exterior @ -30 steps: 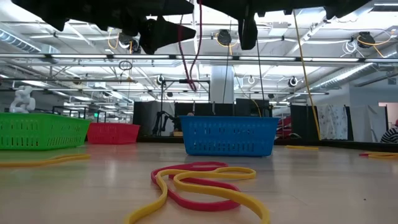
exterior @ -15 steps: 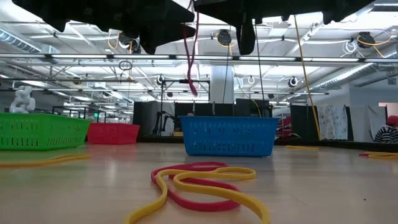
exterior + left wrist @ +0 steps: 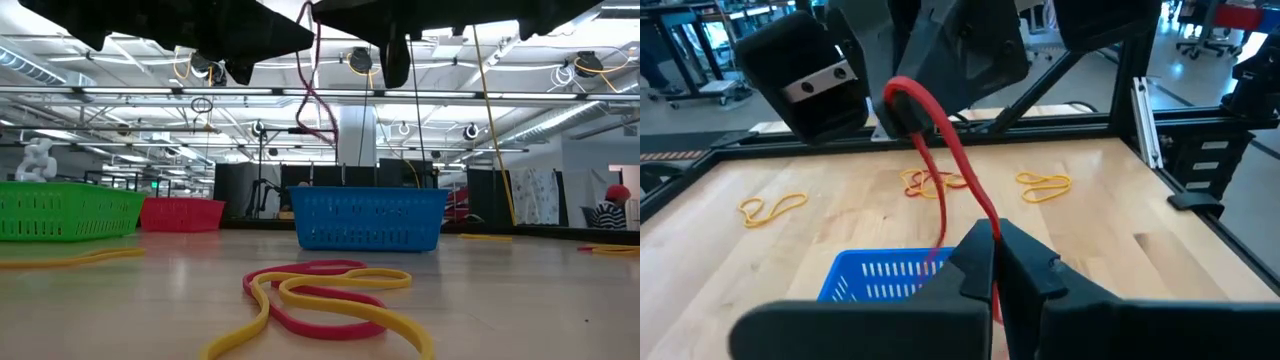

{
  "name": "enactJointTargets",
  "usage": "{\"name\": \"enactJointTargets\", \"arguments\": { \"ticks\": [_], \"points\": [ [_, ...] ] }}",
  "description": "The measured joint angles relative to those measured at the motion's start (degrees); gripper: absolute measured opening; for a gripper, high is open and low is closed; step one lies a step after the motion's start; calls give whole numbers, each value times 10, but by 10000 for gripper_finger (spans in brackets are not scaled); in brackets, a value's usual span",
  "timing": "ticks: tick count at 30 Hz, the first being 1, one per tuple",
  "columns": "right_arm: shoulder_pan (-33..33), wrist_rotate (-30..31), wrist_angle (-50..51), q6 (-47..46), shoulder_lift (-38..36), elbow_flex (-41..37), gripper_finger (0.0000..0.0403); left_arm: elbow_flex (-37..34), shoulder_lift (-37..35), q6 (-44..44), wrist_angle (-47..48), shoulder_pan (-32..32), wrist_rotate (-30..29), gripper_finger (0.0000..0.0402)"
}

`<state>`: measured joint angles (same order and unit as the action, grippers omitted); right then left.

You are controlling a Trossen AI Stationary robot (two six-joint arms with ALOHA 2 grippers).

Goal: Sort rubber bands into baskets
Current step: Put the red rubber band into the green bin

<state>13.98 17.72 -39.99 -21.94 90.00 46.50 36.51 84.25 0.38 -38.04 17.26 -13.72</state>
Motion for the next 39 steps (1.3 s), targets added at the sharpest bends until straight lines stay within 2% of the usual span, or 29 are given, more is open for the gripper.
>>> {"name": "enactJointTargets", "arguments": {
  "ticks": [5,8,12,17,20,24,26,29,32,39],
  "points": [
    [-1,0,15,8,0,0,61,0,-2,5,8,0,-2,5],
    [0,-1,39,7,-1,0,92,-1,-19,15,40,1,-22,5],
    [0,-1,68,7,-1,0,127,-1,-63,15,84,4,-47,5],
    [-1,-3,88,19,-8,0,152,-1,-148,13,165,26,-50,5],
    [-1,-36,115,18,-18,0,160,6,-212,-43,264,38,-52,5],
    [-1,-112,145,-7,-34,0,162,42,-291,-187,472,60,-50,5],
    [0,-140,158,-21,-43,0,162,68,-319,-260,577,75,-39,4],
    [1,-166,166,-40,-52,0,162,112,-343,-342,687,103,-13,4],
    [4,-167,167,-44,-54,0,162,156,-350,-389,786,127,-15,4],
    [2,-165,165,-42,-54,0,162,207,-347,-421,963,131,-85,4]
  ]
}}
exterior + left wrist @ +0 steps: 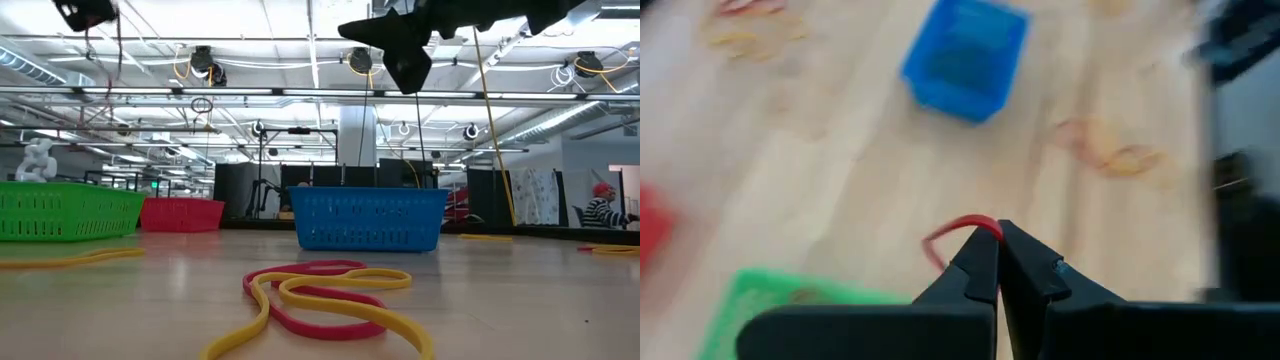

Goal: Sort rubber bands into baskets
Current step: Put the red rubber band into the green bin

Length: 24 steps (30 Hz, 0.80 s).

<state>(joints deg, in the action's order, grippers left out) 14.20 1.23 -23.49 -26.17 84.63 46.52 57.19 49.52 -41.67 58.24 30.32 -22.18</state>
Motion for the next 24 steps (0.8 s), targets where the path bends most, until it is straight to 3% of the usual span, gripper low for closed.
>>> {"name": "enactJointTargets", "arguments": {
  "ticks": [10,19,24],
  "points": [
    [-3,1,-10,7,0,0,162,0,1,-112,214,-34,-12,4],
    [-3,1,-12,-1,0,0,162,-5,6,-121,210,-41,-15,4],
    [-2,1,-12,-2,0,0,162,-53,7,-139,187,-41,-14,4]
  ]
}}
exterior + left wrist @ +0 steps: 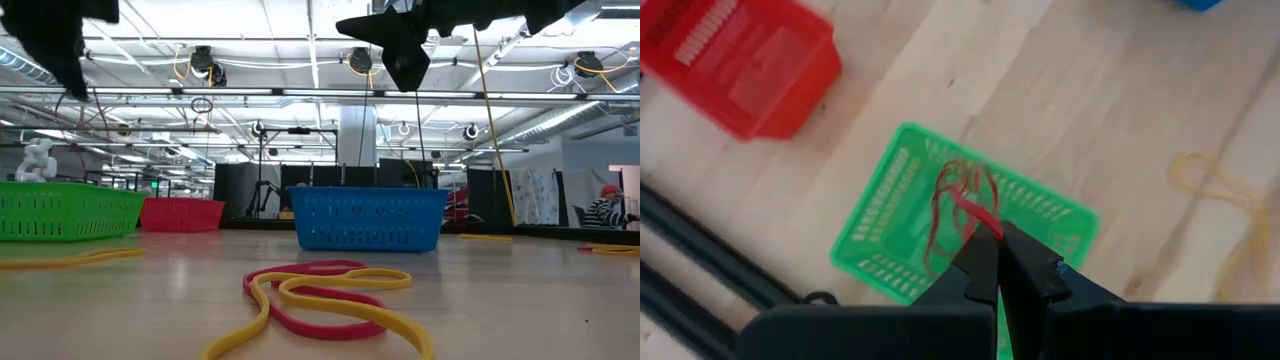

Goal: Sort rubber bands into baskets
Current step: Put the red rubber band into the green bin

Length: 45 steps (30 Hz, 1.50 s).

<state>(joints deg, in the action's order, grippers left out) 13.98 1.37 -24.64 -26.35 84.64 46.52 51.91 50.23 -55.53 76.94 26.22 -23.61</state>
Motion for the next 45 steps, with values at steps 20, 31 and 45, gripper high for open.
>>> {"name": "enactJointTargets", "arguments": {
  "ticks": [20,31,45],
  "points": [
    [12,0,0,-19,0,0,162,-31,2,-12,-3,0,5,100],
    [11,57,39,2,0,0,162,-92,3,155,-296,0,-88,102],
    [-4,0,591,-299,-134,0,162,-280,4,416,-771,0,-73,102]
  ]
}}
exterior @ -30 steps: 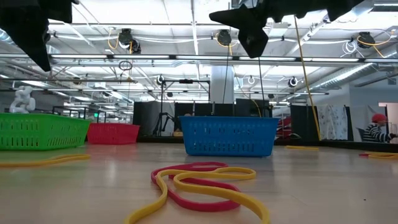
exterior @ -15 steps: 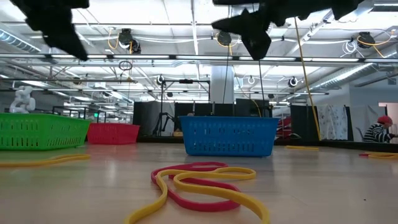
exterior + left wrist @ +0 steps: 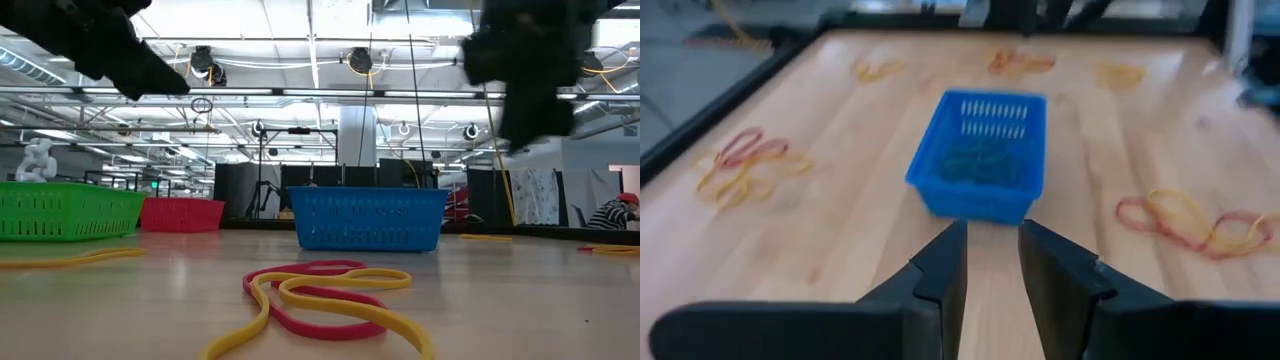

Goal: Sort rubber bands into baskets
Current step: Put the red rubber band into the green bin

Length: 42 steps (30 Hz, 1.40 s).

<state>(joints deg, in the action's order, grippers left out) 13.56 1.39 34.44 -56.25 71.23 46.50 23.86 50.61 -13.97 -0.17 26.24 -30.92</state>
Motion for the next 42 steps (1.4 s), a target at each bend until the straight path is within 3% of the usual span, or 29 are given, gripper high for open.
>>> {"name": "enactJointTargets", "arguments": {
  "ticks": [6,11,16,23,33,36,42],
  "points": [
    [43,1,261,-258,-26,0,162,-6,0,28,-58,0,6,102],
    [64,2,339,-390,0,0,162,-6,-1,38,-90,0,26,102],
    [73,3,320,-380,33,-19,162,-6,0,38,-89,0,81,102],
    [72,6,245,-344,46,-94,162,-6,0,38,-88,0,83,102],
    [72,11,132,-363,17,-189,158,-6,0,38,-87,0,82,102],
    [72,22,130,-357,7,-189,131,-6,0,38,-87,0,82,102],
    [72,32,127,-322,-15,-189,16,-6,0,38,-85,0,82,102]
  ]
}}
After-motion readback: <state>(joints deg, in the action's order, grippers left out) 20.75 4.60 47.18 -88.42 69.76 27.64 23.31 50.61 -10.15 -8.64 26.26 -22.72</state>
